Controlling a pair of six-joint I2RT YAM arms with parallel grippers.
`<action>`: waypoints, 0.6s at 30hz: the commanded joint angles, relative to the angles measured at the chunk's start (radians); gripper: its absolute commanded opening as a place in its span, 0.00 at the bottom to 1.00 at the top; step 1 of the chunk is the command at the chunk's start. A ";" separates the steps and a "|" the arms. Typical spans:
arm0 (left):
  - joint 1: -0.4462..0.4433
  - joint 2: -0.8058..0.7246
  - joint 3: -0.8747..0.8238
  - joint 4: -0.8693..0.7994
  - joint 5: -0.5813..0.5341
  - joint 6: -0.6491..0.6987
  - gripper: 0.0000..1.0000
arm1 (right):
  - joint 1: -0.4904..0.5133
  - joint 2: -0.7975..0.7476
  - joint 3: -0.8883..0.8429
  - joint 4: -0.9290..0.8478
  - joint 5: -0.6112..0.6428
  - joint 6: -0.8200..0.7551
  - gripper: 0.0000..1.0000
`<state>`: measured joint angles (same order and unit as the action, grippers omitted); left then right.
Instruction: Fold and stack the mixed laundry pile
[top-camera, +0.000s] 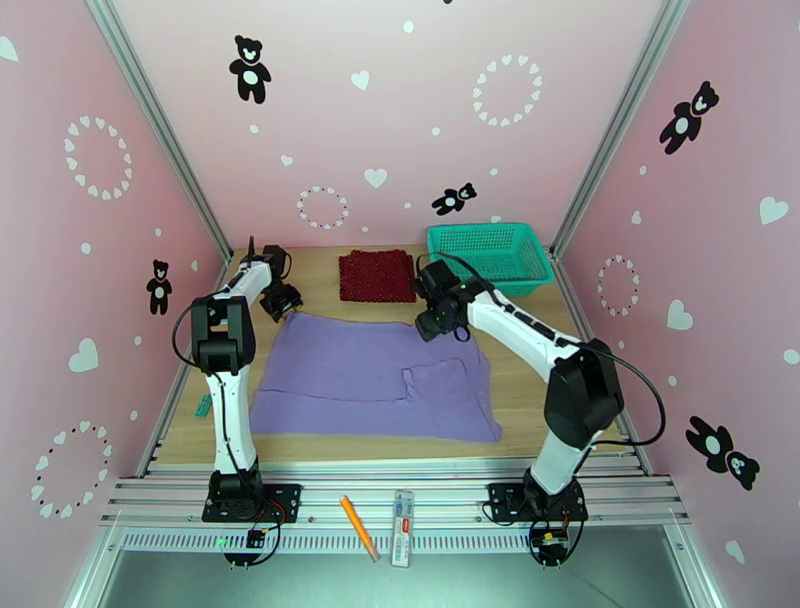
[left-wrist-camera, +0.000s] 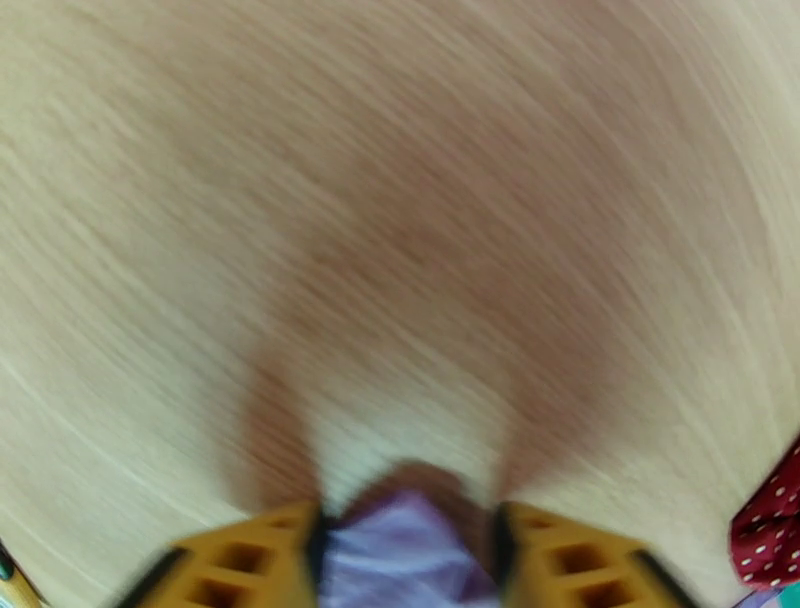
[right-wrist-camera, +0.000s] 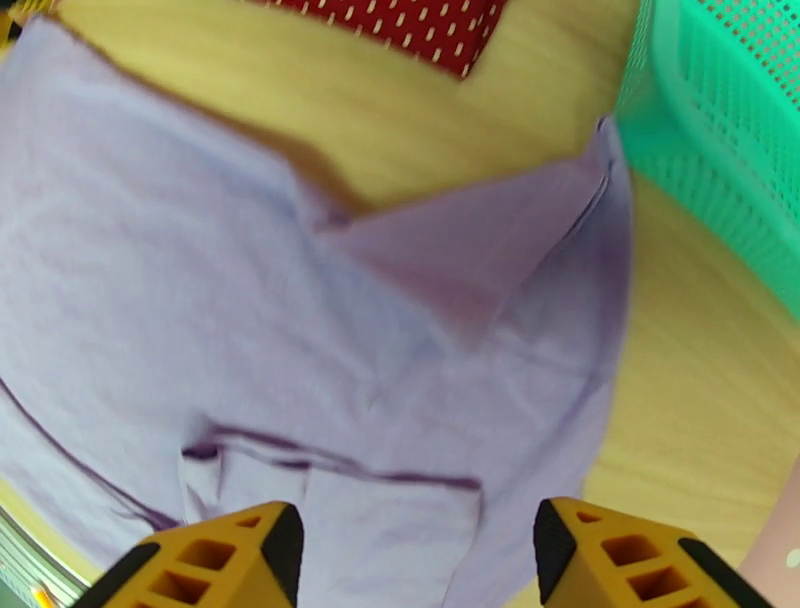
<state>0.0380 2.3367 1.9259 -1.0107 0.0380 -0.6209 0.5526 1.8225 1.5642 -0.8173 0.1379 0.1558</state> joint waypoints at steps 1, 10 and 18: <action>0.002 0.055 -0.018 -0.012 0.018 0.007 0.14 | -0.010 0.130 0.123 -0.048 0.009 -0.067 0.65; 0.002 0.029 -0.030 -0.003 0.004 0.010 0.00 | -0.041 0.201 0.125 -0.053 -0.075 0.023 0.61; 0.002 0.016 -0.040 -0.002 0.008 0.016 0.00 | -0.038 0.175 0.059 -0.070 0.011 -0.263 0.57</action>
<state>0.0387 2.3375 1.9255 -1.0115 0.0391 -0.6128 0.5117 2.0319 1.6245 -0.8543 0.1043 0.0238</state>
